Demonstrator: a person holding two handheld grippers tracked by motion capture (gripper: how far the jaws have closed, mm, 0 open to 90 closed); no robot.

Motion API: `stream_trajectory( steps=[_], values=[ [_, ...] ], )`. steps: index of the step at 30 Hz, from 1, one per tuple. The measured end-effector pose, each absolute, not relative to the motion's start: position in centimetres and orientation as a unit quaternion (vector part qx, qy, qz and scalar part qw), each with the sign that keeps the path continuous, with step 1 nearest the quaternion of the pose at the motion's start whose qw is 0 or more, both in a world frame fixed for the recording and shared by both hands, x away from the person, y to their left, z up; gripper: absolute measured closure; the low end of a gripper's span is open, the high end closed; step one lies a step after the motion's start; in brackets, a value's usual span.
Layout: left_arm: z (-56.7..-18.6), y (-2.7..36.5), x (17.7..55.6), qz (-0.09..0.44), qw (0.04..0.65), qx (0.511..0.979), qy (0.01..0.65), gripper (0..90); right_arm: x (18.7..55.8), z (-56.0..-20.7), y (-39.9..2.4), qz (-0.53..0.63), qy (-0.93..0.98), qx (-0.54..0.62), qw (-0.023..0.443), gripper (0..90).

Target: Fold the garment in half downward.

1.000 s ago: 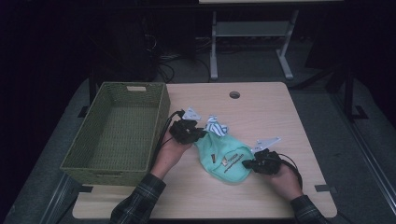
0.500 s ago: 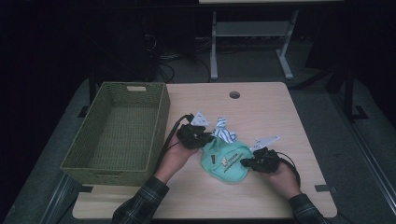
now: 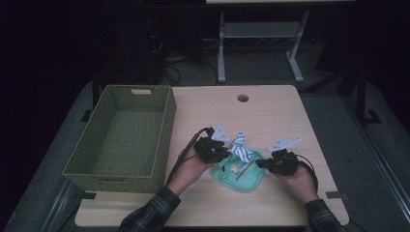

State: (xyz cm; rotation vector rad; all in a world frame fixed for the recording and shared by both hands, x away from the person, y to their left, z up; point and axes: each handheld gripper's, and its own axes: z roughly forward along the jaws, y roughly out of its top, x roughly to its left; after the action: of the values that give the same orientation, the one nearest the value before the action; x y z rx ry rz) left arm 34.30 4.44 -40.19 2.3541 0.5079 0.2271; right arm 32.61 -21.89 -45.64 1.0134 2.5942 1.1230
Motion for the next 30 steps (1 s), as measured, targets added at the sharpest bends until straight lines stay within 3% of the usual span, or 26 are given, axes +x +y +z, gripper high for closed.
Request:
stream_trajectory(
  steps=[8, 15, 19, 24, 30],
  values=[
    [-41.6, 3.5, 34.1, 0.069, 0.339, 0.919, 0.187, 78.6, 32.6, -45.7, -21.9, 0.368, 0.864, 0.336, 0.073, 89.8],
    [-41.6, 3.3, 33.9, 0.058, 0.350, 0.916, 0.189, 60.9, 32.7, -45.5, -22.3, 0.374, 0.862, 0.334, 0.078, 89.8],
    [-41.0, 3.3, 33.8, 0.047, 0.370, 0.910, 0.182, 55.2, 32.6, -45.5, -22.1, 0.370, 0.862, 0.338, 0.073, 89.8],
    [-39.8, 3.2, 33.9, 0.051, 0.393, 0.899, 0.186, 54.1, 32.5, -45.6, -21.9, 0.368, 0.864, 0.335, 0.074, 89.8],
    [-40.6, 2.8, 35.1, 0.048, 0.382, 0.898, 0.213, 60.8, 32.4, -45.7, -21.9, 0.365, 0.867, 0.332, 0.074, 89.8]
  ],
)
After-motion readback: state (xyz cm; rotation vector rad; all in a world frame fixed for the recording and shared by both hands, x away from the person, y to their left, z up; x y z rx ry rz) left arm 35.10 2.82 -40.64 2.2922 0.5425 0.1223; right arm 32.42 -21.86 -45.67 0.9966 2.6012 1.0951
